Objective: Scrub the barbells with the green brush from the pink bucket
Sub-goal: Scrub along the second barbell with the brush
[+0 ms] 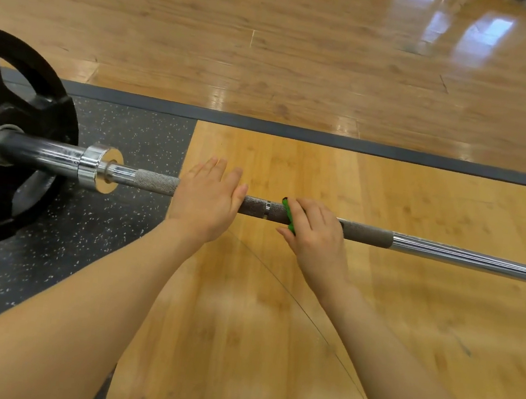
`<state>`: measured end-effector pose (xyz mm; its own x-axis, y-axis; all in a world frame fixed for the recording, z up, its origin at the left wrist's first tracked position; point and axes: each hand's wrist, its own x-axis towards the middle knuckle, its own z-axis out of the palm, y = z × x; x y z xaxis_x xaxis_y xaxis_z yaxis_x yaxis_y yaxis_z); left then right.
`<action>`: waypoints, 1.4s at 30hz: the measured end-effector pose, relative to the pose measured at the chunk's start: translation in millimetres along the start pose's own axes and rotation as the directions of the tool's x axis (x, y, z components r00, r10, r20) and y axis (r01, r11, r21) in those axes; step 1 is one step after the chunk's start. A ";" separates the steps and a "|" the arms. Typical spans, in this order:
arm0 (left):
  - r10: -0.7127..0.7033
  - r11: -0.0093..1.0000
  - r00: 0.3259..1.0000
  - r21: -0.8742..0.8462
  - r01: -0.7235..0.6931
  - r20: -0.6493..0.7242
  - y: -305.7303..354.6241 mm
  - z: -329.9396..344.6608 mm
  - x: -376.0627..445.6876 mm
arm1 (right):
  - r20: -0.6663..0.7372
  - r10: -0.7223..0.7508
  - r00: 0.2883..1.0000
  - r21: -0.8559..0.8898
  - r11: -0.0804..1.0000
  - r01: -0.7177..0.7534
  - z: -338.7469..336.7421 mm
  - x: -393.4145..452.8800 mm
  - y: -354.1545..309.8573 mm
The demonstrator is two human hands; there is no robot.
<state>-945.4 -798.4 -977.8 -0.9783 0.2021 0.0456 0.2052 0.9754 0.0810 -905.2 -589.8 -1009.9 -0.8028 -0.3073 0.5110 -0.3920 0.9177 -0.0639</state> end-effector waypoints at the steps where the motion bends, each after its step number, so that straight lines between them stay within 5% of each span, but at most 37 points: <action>1: 0.001 1.000 1.000 0.001 -0.001 0.005 0.1 -0.4 -1.0 | 0.006 0.030 1.000 -0.001 1.000 -0.030 -3.3 -4.7 6.3; 10: -0.007 1.000 0.993 -0.011 0.009 0.114 2.7 -12.7 -6.7 | 0.037 0.289 0.957 -0.041 0.957 -0.288 -76.2 -37.9 40.6; 24: 0.256 0.966 0.960 0.016 -0.260 0.116 64.1 -46.1 -48.1 | 0.107 0.254 0.961 -0.172 0.957 -0.234 -166.7 -69.5 18.6; 42: 0.072 0.997 0.995 -0.008 -0.071 0.067 116.0 -1.1 20.6 | 0.154 0.258 0.954 0.069 0.960 -0.271 -65.1 -26.0 67.7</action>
<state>-941.8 -681.2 -966.3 -0.9607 0.2771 -0.0154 0.2748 0.9577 0.0853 -881.6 -503.3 -971.7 -0.9362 -0.0952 0.3385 -0.1898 0.9472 -0.2586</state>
